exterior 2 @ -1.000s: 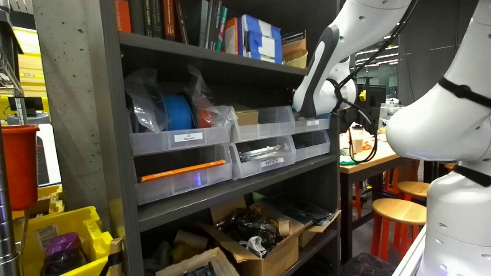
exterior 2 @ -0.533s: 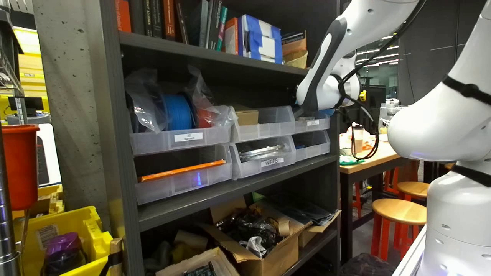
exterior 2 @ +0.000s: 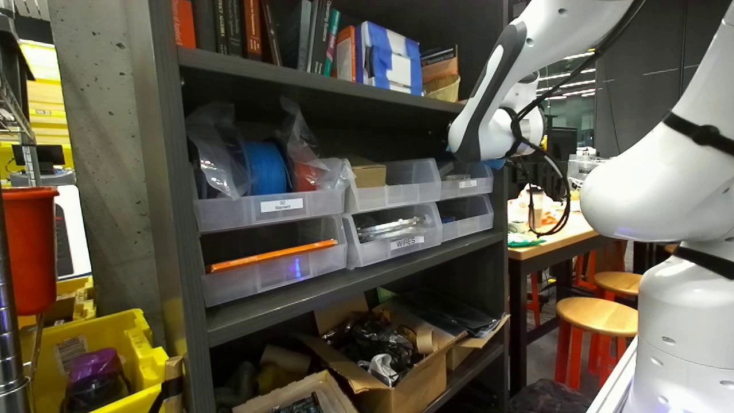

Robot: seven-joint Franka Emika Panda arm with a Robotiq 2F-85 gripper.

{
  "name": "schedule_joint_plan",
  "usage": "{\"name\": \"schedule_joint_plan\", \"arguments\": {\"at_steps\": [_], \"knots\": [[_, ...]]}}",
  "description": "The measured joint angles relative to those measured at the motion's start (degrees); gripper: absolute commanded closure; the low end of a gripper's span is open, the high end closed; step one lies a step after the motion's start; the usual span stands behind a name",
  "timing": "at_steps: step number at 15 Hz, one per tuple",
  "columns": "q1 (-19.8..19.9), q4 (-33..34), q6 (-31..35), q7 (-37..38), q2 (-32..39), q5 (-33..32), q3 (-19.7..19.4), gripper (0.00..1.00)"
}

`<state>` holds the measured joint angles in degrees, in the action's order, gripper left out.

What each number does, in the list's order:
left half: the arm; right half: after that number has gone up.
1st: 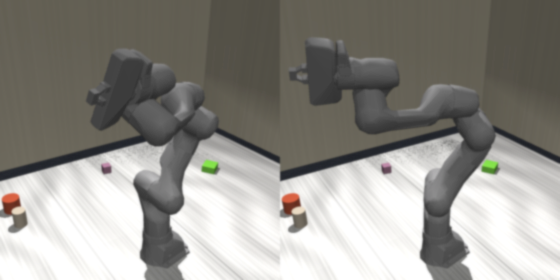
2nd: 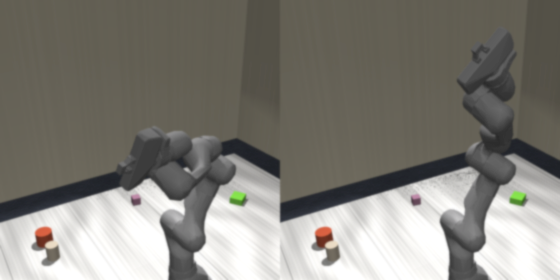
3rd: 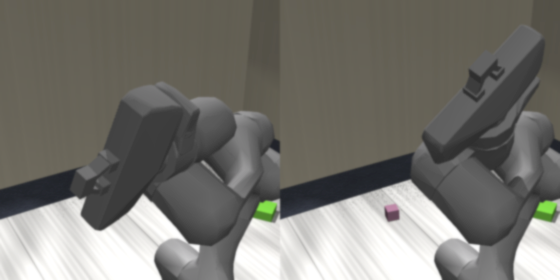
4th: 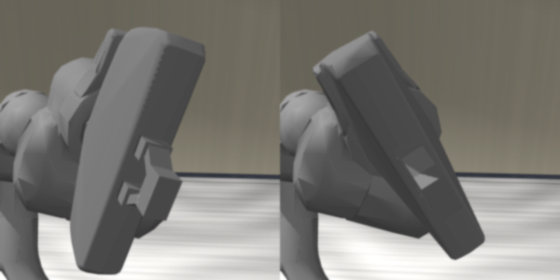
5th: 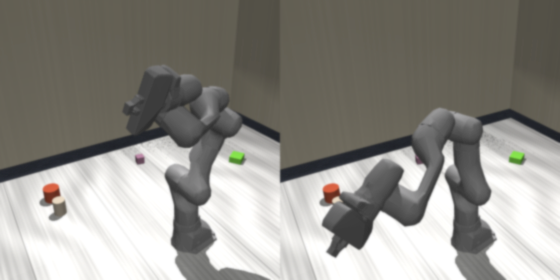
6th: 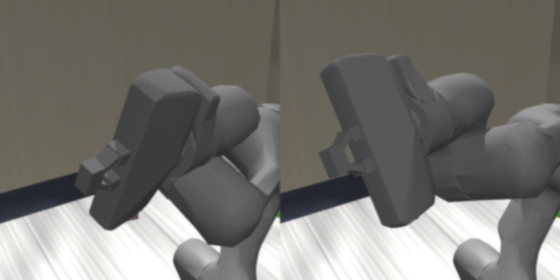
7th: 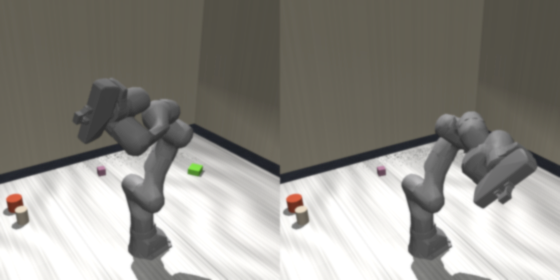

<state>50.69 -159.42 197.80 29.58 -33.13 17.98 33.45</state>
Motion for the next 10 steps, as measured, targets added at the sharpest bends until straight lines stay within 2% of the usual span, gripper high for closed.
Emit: {"name": "schedule_joint_plan", "arguments": {"at_steps": [5,10], "knots": [[-5.1,-0.1,0.0,0.1,2.4,-2.7,-5.1,0.0],[-8.4,-0.1,0.0,0.1,5.1,-5.2,-10.7,0.0]]}}
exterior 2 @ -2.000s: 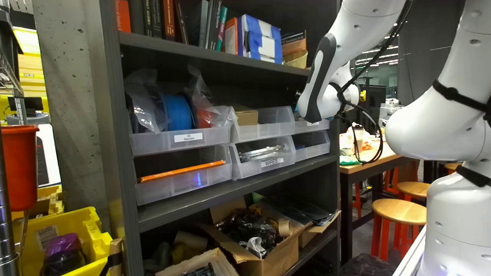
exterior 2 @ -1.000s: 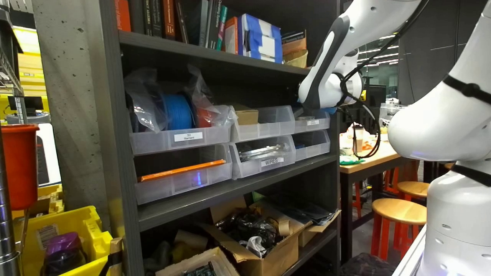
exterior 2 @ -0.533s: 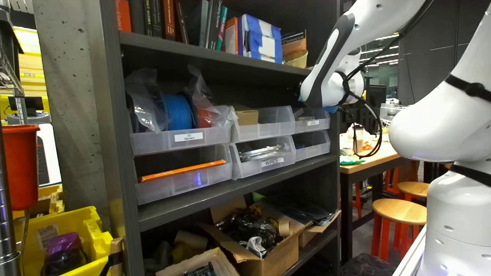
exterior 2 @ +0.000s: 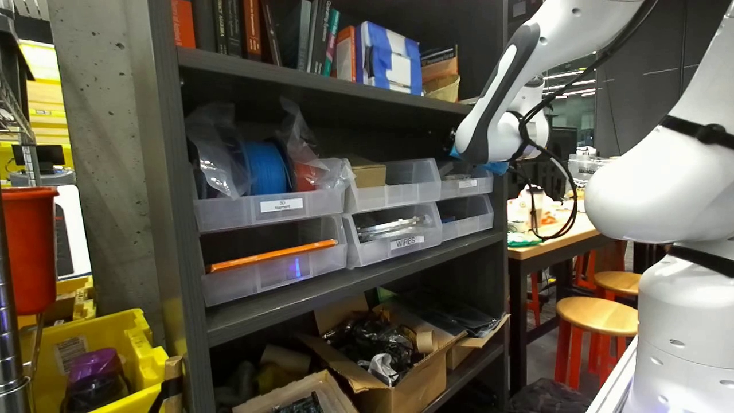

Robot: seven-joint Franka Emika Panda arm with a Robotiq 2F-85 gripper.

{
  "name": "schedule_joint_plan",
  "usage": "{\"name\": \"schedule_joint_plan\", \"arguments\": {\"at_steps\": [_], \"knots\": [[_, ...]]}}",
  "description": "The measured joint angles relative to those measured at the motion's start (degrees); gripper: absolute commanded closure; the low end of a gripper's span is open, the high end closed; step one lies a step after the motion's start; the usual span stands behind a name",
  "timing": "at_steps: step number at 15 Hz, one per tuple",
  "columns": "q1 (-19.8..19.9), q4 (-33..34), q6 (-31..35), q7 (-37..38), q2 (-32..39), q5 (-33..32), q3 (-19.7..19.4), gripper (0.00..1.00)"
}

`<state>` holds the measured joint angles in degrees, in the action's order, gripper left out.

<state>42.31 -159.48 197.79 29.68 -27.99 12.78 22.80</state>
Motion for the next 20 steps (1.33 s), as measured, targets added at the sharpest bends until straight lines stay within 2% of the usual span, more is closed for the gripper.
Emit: {"name": "schedule_joint_plan", "arguments": {"at_steps": [4,11,14,20], "knots": [[-4.1,0.4,0.0,0.0,1.4,-2.1,-5.3,0.0],[-13.9,1.6,0.0,0.2,2.3,-5.9,-14.8,0.0],[-15.9,2.1,0.0,0.2,3.0,-6.6,-17.7,0.0],[-16.8,4.0,0.0,0.1,5.6,-7.2,-21.4,0.0]]}}
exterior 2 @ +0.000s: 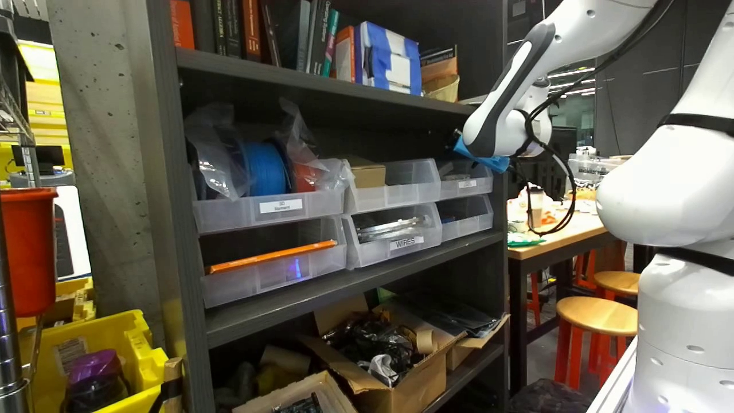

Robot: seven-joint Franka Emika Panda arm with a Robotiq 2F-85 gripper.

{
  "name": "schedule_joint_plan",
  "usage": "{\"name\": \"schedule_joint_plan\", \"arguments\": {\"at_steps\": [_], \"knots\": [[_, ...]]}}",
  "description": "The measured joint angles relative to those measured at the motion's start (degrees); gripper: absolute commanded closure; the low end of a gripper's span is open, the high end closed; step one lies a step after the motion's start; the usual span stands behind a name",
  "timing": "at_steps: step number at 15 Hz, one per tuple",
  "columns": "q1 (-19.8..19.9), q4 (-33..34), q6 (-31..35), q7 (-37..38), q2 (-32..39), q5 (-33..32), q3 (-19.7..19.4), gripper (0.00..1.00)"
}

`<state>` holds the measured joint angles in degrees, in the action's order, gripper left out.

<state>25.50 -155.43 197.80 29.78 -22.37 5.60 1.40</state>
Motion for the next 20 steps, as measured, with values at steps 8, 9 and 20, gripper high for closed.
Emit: {"name": "schedule_joint_plan", "arguments": {"at_steps": [8,9,20], "knots": [[-9.0,4.5,0.0,-5.3,4.2,2.6,-5.9,0.0],[-9.7,4.9,0.0,-5.1,4.5,1.9,-6.5,0.0],[-11.6,6.4,0.0,-5.1,8.8,-0.1,-9.7,0.0]]}}
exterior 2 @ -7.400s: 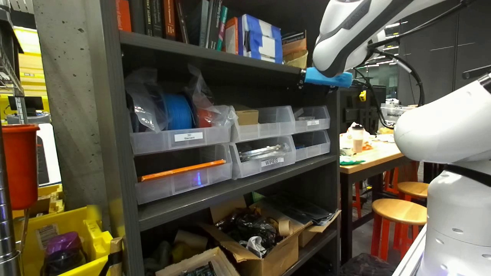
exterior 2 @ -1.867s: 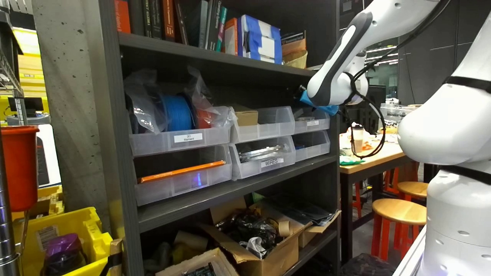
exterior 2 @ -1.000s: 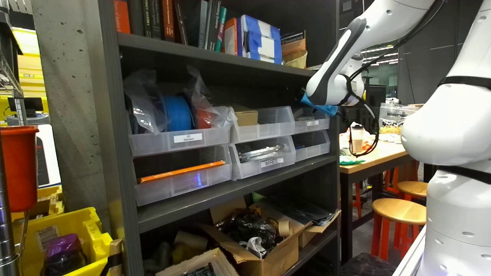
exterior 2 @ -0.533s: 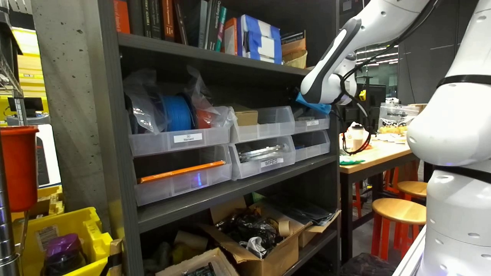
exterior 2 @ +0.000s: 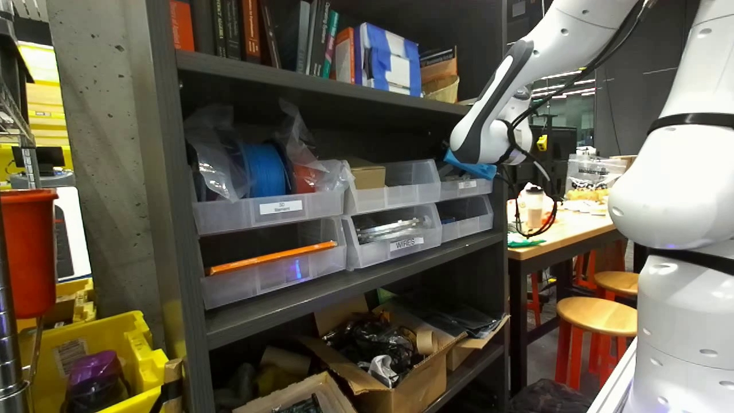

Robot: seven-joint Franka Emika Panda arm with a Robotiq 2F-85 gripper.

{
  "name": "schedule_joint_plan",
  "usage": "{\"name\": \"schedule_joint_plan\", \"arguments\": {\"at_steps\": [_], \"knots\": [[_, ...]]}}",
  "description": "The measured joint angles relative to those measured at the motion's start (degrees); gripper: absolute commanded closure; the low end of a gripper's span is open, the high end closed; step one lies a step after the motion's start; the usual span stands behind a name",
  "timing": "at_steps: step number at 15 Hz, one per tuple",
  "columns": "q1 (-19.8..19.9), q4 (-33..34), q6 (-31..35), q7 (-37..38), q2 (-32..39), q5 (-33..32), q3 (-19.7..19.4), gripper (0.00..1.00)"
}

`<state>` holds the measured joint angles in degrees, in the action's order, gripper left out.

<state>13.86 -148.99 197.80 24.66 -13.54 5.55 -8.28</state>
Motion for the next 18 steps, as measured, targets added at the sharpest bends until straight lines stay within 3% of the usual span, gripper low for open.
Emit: {"name": "schedule_joint_plan", "arguments": {"at_steps": [12,13,15,18], "knots": [[-4.3,1.4,0.0,0.1,1.2,-1.2,-3.6,0.0],[-4.7,1.5,0.0,0.1,1.2,-1.3,-4.1,0.25],[-5.4,1.5,0.0,0.2,1.2,-1.9,-5.0,0.29],[-6.4,1.5,0.0,0.2,1.2,-2.9,-6.9,0.49]]}}
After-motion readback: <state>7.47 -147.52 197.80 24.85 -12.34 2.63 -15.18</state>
